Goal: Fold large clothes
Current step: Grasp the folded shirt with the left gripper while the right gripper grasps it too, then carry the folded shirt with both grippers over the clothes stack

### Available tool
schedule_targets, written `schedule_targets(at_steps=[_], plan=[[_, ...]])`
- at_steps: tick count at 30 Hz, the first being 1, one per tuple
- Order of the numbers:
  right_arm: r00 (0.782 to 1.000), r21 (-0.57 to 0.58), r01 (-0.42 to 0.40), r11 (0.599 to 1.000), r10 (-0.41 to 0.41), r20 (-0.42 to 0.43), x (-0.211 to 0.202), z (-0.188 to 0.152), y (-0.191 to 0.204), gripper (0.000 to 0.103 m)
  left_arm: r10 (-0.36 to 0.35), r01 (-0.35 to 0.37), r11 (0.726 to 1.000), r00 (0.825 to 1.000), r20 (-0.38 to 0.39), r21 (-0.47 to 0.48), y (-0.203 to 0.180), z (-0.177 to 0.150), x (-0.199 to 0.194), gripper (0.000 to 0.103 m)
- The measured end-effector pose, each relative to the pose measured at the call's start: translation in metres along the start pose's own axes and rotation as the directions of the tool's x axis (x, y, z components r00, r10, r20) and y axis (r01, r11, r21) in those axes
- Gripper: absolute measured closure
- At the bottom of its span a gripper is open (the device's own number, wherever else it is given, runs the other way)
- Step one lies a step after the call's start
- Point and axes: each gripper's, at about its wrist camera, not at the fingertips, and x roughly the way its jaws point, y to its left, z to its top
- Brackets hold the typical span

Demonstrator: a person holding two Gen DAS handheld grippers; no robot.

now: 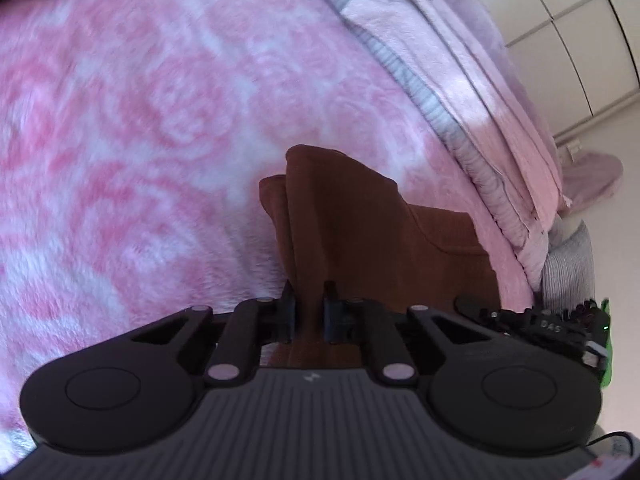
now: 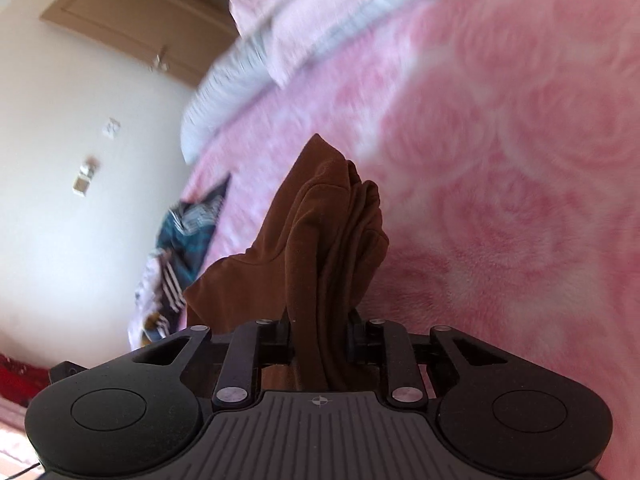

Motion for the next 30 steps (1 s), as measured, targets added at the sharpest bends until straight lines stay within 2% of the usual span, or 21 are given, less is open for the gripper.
schedule_targets(at_steps=[3,6,10,15,20,23,26,28,30], plan=[[0.996,0.031,0.006,1.0,-0.009,0.092,-0.055,-0.007,0.027,0.085,-0.018,0.017,0.996,1.0,0.006,0.084,-0.038,0.006,-0.025,0.095],[0.98,0.065,0.022,0.998,-0.034,0.197,-0.123,-0.013,0.053,0.085,-0.062,0.062,0.986,0.998,-0.002,0.155,-0.093,0.015,-0.054,0.095],[0.939,0.132,0.054,0.99,-0.095,0.33,-0.216,-0.022,0.072,0.085,-0.131,0.143,0.95,0.99,-0.06,0.278,-0.187,0.019,-0.076,0.095],[0.871,0.237,0.096,0.967,-0.197,0.45,-0.32,-0.043,0.069,0.085,-0.233,0.275,0.888,0.96,-0.155,0.369,-0.297,-0.004,-0.076,0.095],[0.807,0.337,0.127,0.933,-0.295,0.512,-0.414,-0.054,0.028,0.084,-0.278,0.386,0.805,0.916,-0.288,0.451,-0.405,-0.053,-0.04,0.095],[0.781,0.362,0.139,0.922,-0.327,0.532,-0.479,-0.042,-0.016,0.084,-0.296,0.435,0.759,0.893,-0.338,0.484,-0.475,-0.096,-0.008,0.095],[0.769,0.366,0.146,0.919,-0.338,0.543,-0.546,-0.02,-0.064,0.084,-0.317,0.46,0.744,0.881,-0.351,0.484,-0.546,-0.141,0.028,0.095],[0.763,0.361,0.162,0.918,-0.349,0.545,-0.589,-0.001,-0.088,0.084,-0.32,0.463,0.756,0.878,-0.355,0.463,-0.595,-0.172,0.05,0.095],[0.761,0.346,0.172,0.923,-0.347,0.548,-0.628,0.021,-0.112,0.084,-0.324,0.465,0.755,0.878,-0.353,0.462,-0.647,-0.199,0.07,0.095]])
